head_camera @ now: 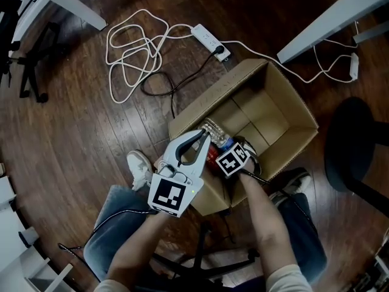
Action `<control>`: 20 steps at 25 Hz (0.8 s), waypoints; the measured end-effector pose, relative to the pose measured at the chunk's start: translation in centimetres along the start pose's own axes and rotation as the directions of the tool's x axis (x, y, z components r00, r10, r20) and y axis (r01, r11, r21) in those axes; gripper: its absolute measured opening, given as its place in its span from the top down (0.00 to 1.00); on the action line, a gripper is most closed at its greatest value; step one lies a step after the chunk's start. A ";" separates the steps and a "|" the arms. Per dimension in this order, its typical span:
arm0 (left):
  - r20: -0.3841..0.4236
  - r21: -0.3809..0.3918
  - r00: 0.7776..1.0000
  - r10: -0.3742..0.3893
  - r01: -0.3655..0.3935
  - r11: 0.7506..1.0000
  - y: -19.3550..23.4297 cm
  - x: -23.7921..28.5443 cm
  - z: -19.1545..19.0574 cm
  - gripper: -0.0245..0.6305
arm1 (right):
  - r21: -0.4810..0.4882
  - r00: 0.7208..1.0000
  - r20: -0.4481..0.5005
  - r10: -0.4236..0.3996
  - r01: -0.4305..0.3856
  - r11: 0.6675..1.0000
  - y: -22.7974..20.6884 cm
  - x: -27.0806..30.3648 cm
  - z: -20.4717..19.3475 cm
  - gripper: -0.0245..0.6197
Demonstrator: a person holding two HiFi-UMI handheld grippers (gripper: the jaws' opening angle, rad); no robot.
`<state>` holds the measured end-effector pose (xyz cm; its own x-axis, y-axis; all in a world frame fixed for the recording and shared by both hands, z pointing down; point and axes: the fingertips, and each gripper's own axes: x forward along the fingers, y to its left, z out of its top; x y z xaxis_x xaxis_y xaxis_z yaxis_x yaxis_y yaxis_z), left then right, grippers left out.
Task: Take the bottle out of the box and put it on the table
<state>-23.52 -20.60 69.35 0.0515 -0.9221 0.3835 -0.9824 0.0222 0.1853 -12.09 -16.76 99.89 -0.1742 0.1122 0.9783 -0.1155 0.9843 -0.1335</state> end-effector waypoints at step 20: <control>0.014 0.009 1.000 0.017 -0.017 1.000 -0.3 -0.1 1.7 0.95 | 0.027 0.999 0.051 0.011 -0.012 1.000 -0.4 -4.7 1.3 0.52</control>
<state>-23.49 -21.12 67.72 0.0328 -0.9268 0.3742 -0.9847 0.0340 0.1708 -12.48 -17.81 95.17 -0.2252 0.1157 0.9674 -0.1395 0.9789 -0.1496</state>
